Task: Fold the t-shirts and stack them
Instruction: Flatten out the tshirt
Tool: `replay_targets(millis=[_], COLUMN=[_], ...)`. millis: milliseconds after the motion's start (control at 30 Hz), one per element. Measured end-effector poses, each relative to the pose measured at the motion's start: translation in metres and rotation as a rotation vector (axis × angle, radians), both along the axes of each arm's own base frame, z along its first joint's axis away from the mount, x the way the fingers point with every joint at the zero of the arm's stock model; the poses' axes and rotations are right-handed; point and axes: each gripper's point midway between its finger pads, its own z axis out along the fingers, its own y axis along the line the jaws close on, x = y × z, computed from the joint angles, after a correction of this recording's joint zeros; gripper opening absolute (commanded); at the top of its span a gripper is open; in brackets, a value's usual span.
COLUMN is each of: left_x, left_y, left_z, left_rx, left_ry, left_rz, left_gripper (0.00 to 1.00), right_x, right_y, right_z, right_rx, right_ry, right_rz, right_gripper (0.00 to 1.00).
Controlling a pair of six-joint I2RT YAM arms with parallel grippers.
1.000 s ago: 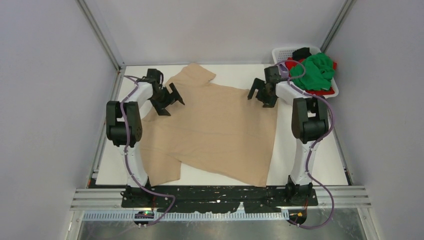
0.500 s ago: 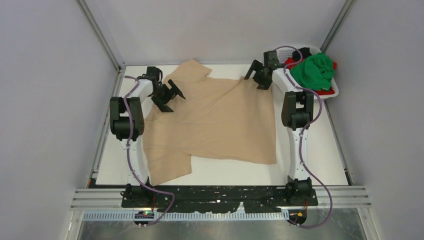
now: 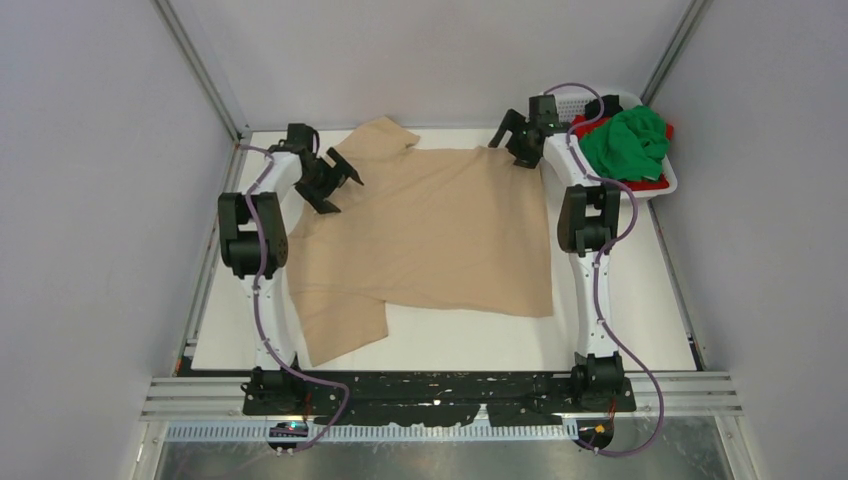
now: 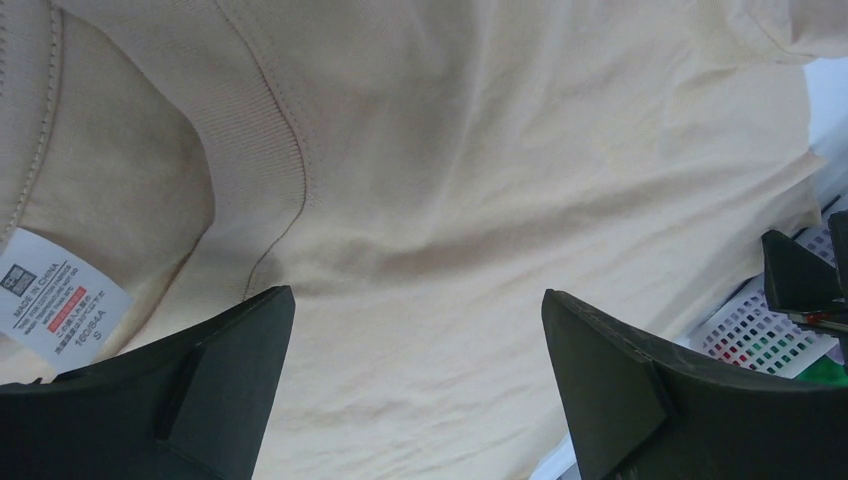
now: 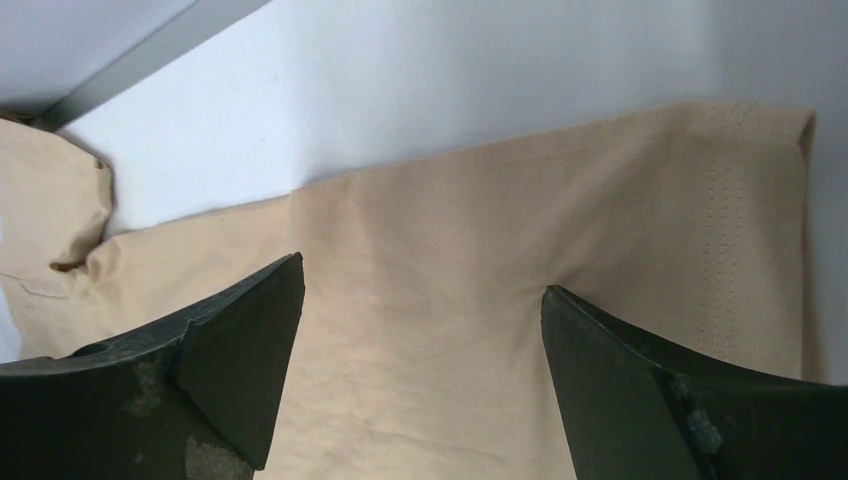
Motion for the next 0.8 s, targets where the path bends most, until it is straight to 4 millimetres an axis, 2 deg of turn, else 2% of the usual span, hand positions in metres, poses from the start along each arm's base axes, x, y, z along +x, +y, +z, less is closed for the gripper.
replay_targets(millis=[100,233,300,367,467,533,633,700,800], left_x=[-0.002,-0.023,-0.043,-0.072,-0.126,-0.168,-0.228,-0.276,-0.329], left_y=[0.001,0.003,0.002,0.001,0.001,0.0,0.003,0.009,0.019], left_z=[0.007,0.047,0.073,0.097,0.113,0.103,0.07,0.043,0.02], left_rx=[0.029,0.105,0.147,0.195,0.271,0.309,0.355,0.39,0.428], left_ry=[-0.017,-0.089,-0.135,-0.175,-0.199,-0.167,-0.062,0.053,0.168], left_rz=[-0.022,-0.069,-0.097,-0.126,-0.162,-0.195,-0.252,-0.298,-0.335], left_gripper=[0.99,0.99,0.99,0.99,0.99,0.99,0.99,0.96,0.94], right_x=[-0.009,-0.043,-0.068,-0.098,-0.144,-0.178,-0.215,-0.239,-0.268], right_y=[0.003,0.001,0.003,0.01,0.02,0.027,0.009,-0.014,-0.041], right_z=[0.001,0.016,0.036,0.066,0.114,0.143,0.159,0.147,0.111], right_rx=[-0.058,-0.178,-0.249,-0.319,-0.373,-0.366,-0.336,-0.323,-0.299], right_ry=[0.002,0.028,0.02,-0.019,-0.114,-0.198,-0.275,-0.279,-0.232], right_rz=[0.043,0.09,0.116,0.14,0.156,0.165,0.102,0.033,-0.045], right_gripper=[0.95,0.95,0.95,0.95,0.95,0.95,0.95,0.96,0.96])
